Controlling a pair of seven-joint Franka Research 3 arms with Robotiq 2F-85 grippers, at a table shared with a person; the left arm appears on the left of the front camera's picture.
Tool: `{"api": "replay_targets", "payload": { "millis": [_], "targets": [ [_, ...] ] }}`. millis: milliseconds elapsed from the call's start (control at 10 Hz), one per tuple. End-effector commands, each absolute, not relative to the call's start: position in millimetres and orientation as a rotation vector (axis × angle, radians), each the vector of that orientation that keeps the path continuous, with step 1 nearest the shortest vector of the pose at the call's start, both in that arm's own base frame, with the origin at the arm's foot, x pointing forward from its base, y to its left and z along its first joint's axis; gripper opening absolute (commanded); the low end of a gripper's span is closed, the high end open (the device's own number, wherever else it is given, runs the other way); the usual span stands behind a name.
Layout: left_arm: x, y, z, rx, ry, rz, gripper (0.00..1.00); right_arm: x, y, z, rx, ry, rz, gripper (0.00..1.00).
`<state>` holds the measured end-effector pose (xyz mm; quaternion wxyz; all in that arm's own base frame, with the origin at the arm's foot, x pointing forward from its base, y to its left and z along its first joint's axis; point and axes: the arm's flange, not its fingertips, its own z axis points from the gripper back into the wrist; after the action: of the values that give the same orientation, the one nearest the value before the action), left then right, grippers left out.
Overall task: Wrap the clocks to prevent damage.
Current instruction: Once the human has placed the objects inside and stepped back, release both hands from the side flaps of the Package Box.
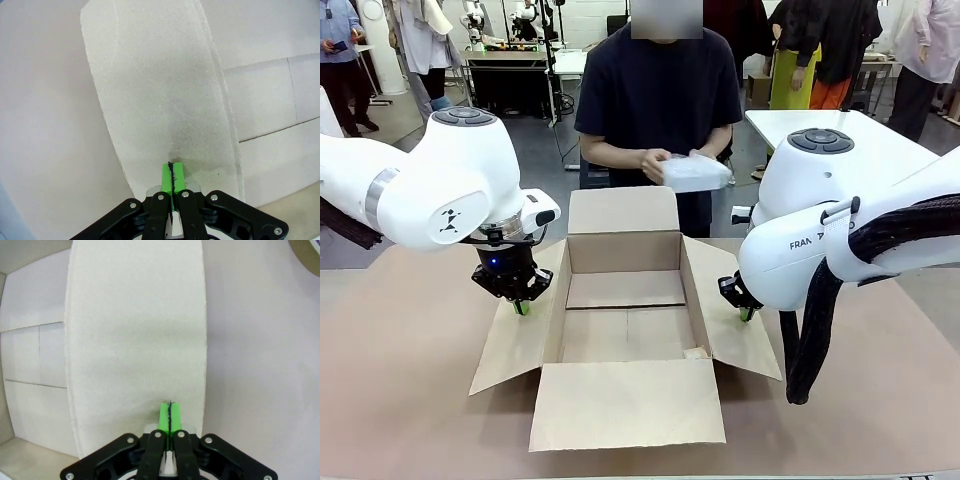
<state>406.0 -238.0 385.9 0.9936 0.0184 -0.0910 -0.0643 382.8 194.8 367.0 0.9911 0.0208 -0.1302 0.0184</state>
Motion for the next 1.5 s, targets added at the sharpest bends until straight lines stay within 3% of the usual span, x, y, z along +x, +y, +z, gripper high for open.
{"api": "replay_targets", "payload": {
  "millis": [0,1400],
  "targets": [
    [405.5,-238.0,385.9,0.045,-0.185,-0.135,0.0,382.8,194.9,366.6,0.036,-0.263,0.042,0.01],
    [405.5,-238.0,385.9,0.045,-0.185,-0.135,0.0,382.8,194.9,366.6,0.036,-0.263,0.042,0.01]
  ]
}}
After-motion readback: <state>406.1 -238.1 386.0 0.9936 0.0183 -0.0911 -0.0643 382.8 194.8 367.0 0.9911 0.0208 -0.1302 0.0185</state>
